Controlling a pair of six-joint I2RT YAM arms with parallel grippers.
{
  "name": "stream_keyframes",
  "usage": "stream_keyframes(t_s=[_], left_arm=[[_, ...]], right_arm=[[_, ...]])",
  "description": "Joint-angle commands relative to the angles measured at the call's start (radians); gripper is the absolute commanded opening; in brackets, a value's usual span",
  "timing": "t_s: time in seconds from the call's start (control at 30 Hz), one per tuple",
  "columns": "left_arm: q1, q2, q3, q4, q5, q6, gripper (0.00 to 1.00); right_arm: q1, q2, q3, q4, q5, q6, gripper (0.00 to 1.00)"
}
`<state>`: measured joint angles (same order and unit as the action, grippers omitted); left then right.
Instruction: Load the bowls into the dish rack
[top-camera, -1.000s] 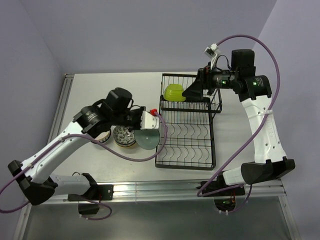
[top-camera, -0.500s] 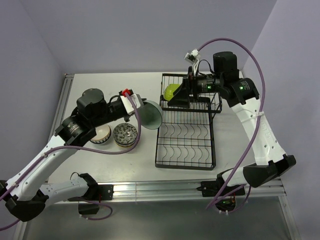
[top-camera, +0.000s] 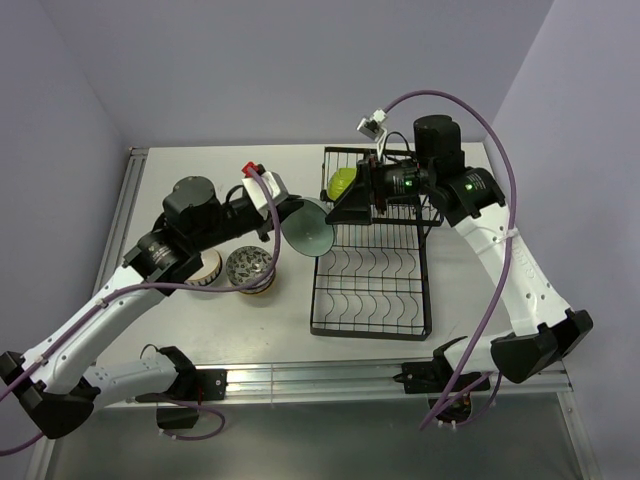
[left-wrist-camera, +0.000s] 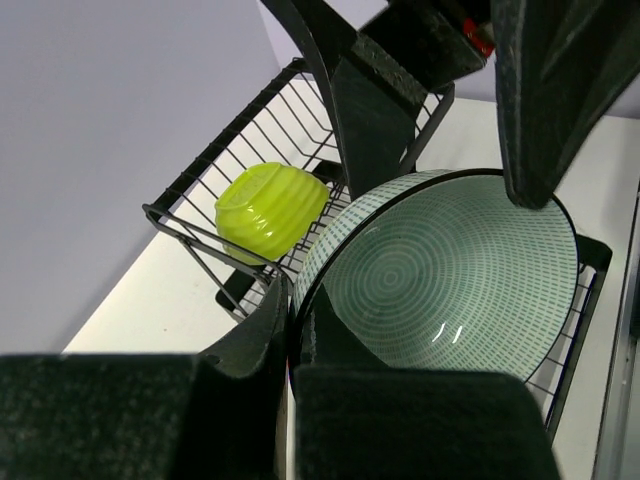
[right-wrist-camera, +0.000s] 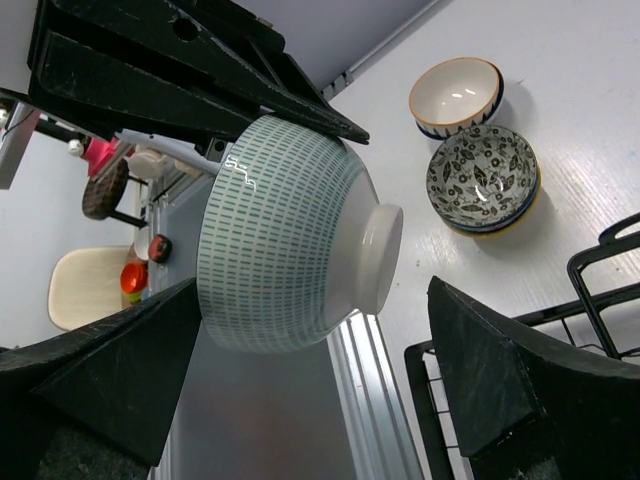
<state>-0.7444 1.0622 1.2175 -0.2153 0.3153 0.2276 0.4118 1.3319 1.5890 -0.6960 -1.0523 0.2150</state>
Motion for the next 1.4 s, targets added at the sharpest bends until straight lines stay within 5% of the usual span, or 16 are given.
stream_keyframes(t_s=[0.0,0.67,0.8,1.07,1.23,1.37], left_arm=[[0.004,0.002,0.027,0.126,0.03,-0.065,0.0],[0.01,0.045,0.043,0.157,0.001,-0.123,0.0],[0.01,0.05,0.043,0.159,0.002,-0.125,0.0],[0.01,0.065,0.056,0.152,0.001,-0.135,0.0],[0.01,0.091,0.08,0.122,0.014,-0.146,0.02],[0.01,0.111,0.086,0.117,0.022,-0.157,0.17]], right_arm=[[0.03,-0.028,-0.009,0.053,-0.012,0.018,1.0],[0.097,-0.016,-0.03,-0.02,0.12,-0.054,0.96],[0.097,-0.023,-0.035,-0.014,0.109,-0.058,0.72],[0.094,-0.034,-0.038,-0.01,0.077,-0.069,0.02],[0.05,-0.04,-0.04,0.007,0.072,-0.062,0.0],[-0.025,-0.059,-0.058,0.05,0.026,-0.028,0.0]])
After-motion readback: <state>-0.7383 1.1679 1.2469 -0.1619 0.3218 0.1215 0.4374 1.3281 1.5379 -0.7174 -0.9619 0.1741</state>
